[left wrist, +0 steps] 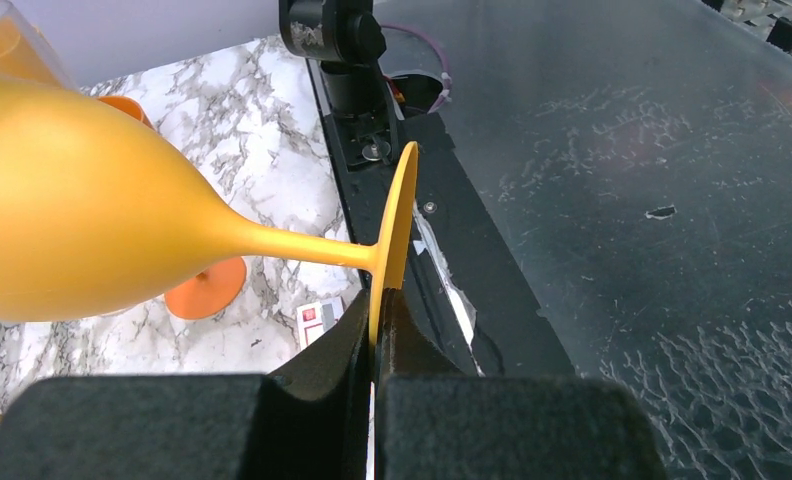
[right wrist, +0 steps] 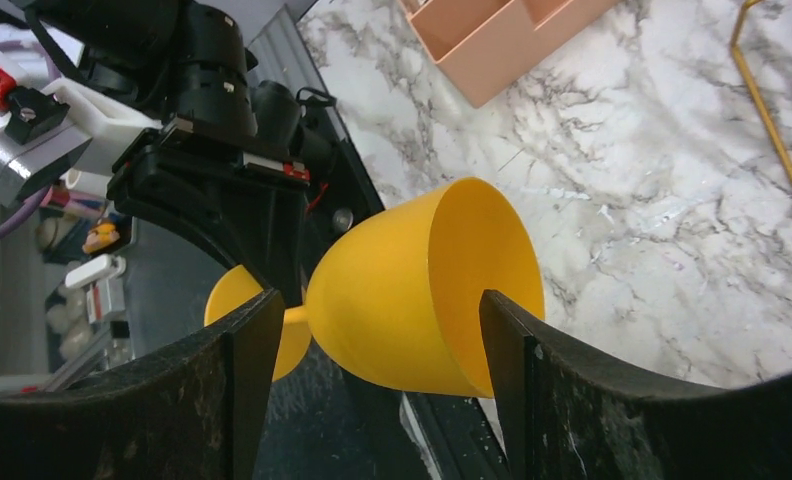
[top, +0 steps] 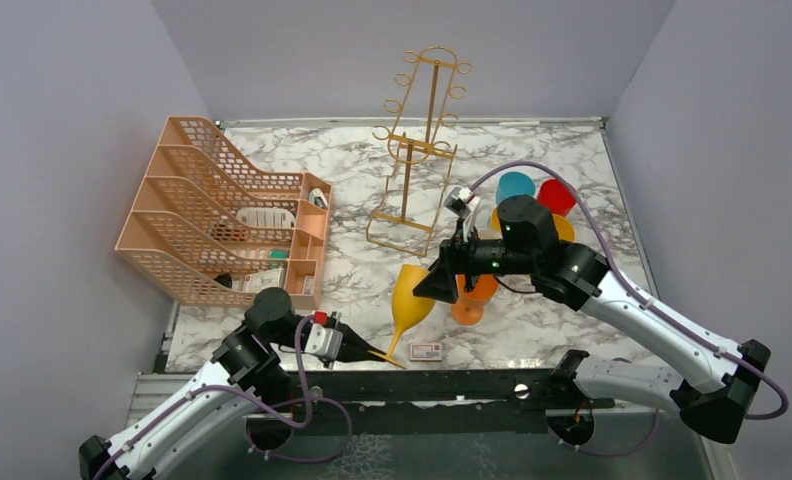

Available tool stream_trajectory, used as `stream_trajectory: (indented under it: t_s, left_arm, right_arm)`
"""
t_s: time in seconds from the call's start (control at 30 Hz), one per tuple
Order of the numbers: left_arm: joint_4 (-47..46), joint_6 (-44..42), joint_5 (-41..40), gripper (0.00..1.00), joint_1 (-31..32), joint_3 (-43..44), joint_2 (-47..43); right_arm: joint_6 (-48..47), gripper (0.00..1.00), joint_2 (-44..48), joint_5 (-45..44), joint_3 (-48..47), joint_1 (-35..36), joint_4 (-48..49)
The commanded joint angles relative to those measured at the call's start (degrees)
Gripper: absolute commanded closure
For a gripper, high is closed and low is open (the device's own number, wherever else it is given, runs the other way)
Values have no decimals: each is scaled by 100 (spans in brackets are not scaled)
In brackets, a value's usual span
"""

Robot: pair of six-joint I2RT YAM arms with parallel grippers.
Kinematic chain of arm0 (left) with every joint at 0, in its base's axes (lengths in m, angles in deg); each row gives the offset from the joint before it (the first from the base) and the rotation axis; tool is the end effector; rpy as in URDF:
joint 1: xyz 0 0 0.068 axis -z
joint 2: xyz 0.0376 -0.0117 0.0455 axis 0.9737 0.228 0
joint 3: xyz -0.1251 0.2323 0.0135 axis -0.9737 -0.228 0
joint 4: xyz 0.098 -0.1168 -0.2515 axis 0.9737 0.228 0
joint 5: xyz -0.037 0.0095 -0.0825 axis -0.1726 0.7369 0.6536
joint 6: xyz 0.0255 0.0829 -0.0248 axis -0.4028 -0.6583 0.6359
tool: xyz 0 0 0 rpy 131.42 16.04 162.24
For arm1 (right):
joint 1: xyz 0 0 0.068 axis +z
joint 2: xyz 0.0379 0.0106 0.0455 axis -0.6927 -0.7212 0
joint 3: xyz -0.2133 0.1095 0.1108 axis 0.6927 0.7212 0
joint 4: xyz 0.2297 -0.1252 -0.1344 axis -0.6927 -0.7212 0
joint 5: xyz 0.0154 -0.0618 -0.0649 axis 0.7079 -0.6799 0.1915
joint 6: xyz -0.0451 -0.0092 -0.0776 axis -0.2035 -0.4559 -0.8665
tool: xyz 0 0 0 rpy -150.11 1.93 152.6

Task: Take the wine glass off the wine glass rack
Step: Place the wine glass at the center of the board.

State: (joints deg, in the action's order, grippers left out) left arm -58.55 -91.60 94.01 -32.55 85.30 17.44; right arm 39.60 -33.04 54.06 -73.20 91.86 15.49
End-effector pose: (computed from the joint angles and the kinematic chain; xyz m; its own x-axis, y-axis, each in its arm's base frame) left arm 0.0780 -0.1747 0.2254 0.1587 -0.0062 -0.9873 0.9505 -0.2696 0.1545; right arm 0.1756 0.2481 0.3337 -0.5819 -0.1672 -0.7959 -0.7814 0.3864 0.4900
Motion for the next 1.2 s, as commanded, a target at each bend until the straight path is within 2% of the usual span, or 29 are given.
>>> stream_trajectory:
  t_s: [0.0,0.17,0.23,0.3,0.53,0.8,1.03,1.17]
  left_arm:
    - [-243,-74,220,100,17,-88,-131]
    - [-246,-56,209,100,17,-111,-141]
    - [-252,-52,235,100,18,-110,-137]
    - [-252,-56,254,100,20,-114,-160]
    - [-283,-53,346,100,14,-135,-201]
    - [-287,-37,344,100,18,-146,-287]
    - [-296,19,308,100,19,-163,-298]
    - [-296,19,296,95,18,-178,-330]
  right_arm:
    - [-69,28,-172,845,-170,31,-180]
    - [-12,38,-199,1320,-112,31,-33]
    - [-36,45,-179,1061,-136,29,-91]
    - [-156,46,-137,882,-142,18,-189]
    - [-174,53,-467,2552,-196,-2,-54]
    - [3,66,-442,2944,-191,-170,101]
    - [283,88,-214,3565,49,-252,715]
    - [419,99,-87,3649,144,-249,898]
